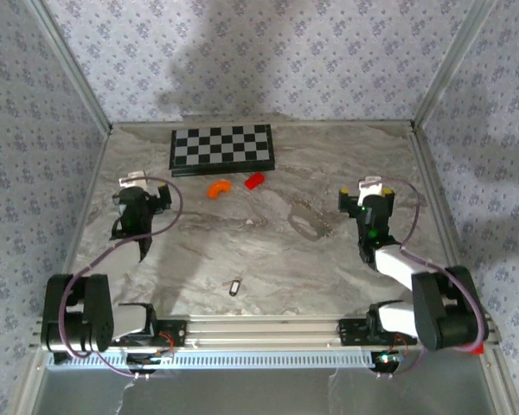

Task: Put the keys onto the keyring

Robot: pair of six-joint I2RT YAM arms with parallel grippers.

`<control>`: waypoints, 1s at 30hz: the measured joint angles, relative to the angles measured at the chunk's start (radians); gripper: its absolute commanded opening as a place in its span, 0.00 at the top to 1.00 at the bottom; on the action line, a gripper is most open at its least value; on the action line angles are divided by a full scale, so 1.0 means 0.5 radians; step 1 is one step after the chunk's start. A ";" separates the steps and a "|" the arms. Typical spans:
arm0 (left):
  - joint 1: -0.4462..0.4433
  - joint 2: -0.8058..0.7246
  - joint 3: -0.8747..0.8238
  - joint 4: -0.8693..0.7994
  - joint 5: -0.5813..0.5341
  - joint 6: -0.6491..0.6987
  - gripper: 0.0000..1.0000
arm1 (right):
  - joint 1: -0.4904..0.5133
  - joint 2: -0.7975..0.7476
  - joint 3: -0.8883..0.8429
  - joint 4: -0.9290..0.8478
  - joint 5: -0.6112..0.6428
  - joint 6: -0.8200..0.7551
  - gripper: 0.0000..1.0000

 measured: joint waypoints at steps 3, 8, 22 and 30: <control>-0.050 -0.079 0.140 -0.352 0.002 -0.170 0.00 | 0.103 -0.188 0.150 -0.410 0.091 0.114 0.00; -0.142 -0.146 0.307 -0.767 0.305 -0.440 0.00 | 0.121 -0.260 0.549 -1.059 0.080 0.301 0.00; -1.089 0.064 0.497 -1.002 0.946 -0.567 0.05 | 0.177 0.140 0.815 -1.923 -0.576 0.494 0.03; -1.244 0.304 0.571 -0.848 1.048 -0.639 0.08 | 0.213 0.320 0.852 -1.995 -0.671 0.534 0.19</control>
